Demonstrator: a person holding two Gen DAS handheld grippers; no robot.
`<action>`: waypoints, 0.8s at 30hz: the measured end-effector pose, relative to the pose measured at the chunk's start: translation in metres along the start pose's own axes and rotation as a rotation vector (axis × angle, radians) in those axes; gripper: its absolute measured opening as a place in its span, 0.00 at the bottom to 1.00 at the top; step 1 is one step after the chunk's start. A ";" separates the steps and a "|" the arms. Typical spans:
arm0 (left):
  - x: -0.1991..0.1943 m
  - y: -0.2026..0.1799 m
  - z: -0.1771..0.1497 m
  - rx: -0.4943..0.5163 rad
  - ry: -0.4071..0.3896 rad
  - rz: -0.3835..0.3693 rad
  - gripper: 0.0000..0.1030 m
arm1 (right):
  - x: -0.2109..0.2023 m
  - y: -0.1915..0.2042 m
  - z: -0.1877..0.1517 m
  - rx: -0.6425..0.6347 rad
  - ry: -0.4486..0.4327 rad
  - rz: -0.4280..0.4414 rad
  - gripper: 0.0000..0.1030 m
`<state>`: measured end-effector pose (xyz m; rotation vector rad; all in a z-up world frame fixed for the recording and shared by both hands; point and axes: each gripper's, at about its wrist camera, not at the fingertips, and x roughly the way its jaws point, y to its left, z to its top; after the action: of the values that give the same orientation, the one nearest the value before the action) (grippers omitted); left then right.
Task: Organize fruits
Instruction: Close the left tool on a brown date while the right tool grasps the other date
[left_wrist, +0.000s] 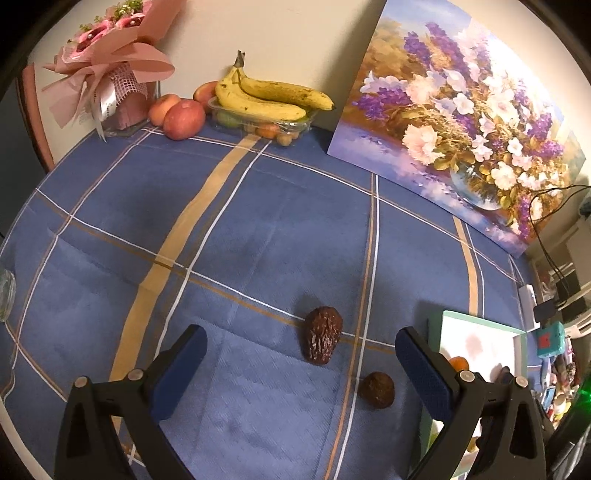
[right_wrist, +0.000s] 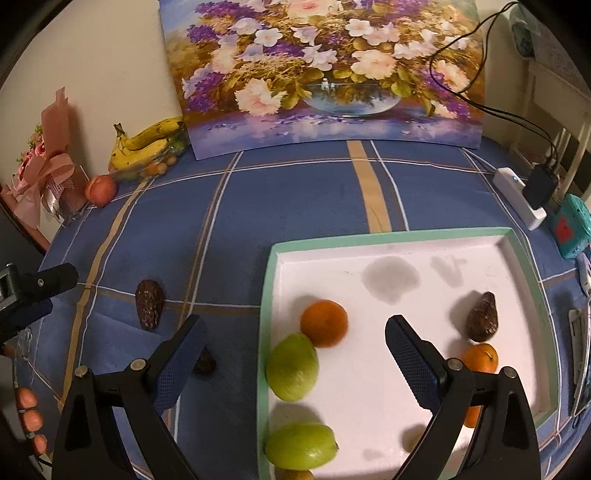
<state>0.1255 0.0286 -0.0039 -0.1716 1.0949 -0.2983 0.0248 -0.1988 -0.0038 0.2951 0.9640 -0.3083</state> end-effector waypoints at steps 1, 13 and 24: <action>0.001 0.000 0.002 0.002 0.005 0.007 1.00 | 0.001 0.001 0.001 -0.001 0.000 0.002 0.95; 0.028 0.008 0.019 -0.052 0.076 -0.005 1.00 | 0.012 0.024 0.021 -0.042 0.001 0.078 0.95; 0.058 0.003 0.015 -0.035 0.150 -0.015 0.99 | 0.024 0.056 0.017 -0.124 0.079 0.146 0.82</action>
<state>0.1636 0.0125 -0.0472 -0.1906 1.2481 -0.3091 0.0721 -0.1566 -0.0088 0.2636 1.0296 -0.1036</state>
